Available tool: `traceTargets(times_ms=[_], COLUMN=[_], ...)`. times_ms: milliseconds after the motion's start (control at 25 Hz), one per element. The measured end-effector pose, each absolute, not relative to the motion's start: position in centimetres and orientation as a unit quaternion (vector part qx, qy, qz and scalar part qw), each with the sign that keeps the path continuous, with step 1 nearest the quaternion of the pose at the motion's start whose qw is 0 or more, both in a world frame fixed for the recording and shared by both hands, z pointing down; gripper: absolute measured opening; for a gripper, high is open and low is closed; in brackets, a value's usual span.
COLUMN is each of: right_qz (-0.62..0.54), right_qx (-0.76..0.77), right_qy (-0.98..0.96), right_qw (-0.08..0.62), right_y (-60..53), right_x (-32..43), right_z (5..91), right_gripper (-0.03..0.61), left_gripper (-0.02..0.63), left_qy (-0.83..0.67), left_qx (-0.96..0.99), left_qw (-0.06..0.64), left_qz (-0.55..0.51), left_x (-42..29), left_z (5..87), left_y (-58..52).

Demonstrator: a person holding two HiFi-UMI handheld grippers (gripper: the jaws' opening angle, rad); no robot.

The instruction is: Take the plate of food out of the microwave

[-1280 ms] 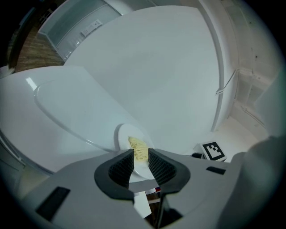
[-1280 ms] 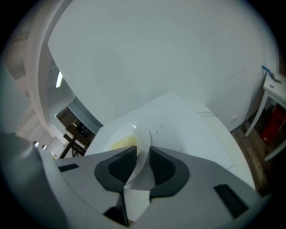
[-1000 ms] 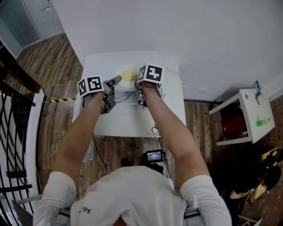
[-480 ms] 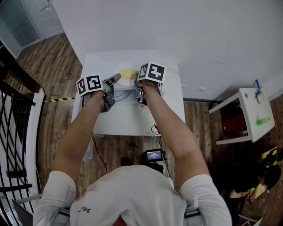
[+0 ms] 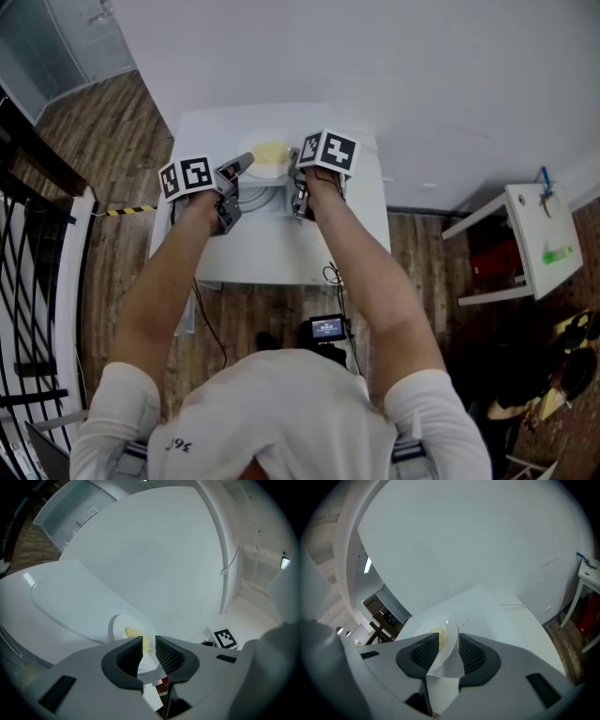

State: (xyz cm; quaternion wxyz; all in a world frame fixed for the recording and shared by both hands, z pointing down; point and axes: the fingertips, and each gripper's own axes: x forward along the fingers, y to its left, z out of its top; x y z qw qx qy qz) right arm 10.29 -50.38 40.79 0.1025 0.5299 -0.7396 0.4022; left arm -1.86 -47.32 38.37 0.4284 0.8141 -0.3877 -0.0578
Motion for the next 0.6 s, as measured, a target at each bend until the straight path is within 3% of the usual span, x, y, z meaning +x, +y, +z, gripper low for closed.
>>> traceTargets(times_ms=[400, 480, 600], right_qz=[0.389, 0.386, 0.38], right_qx=[0.517, 0.513, 0.505], right_qy=[-0.76, -0.765, -0.774], right_qw=[0.058, 0.045, 0.024], right_y=[-49.8, -49.6, -49.0], right_x=[10.9, 11.0, 11.2], right_z=[37.3, 36.2, 34.5], right_gripper=[0.125, 0.07, 0.038], left_gripper=[0.084, 0.084, 0.084], left_qy=[-0.382, -0.385, -0.387], left_qx=[0.839, 0.844, 0.854], left_qw=[0.381, 0.366, 0.342], left_qz=[-0.07, -0.07, -0.068], left_x=[-1.3, -1.3, -1.2], left_z=[33.8, 32.5, 30.9], left_y=[-45.9, -45.7, -44.9])
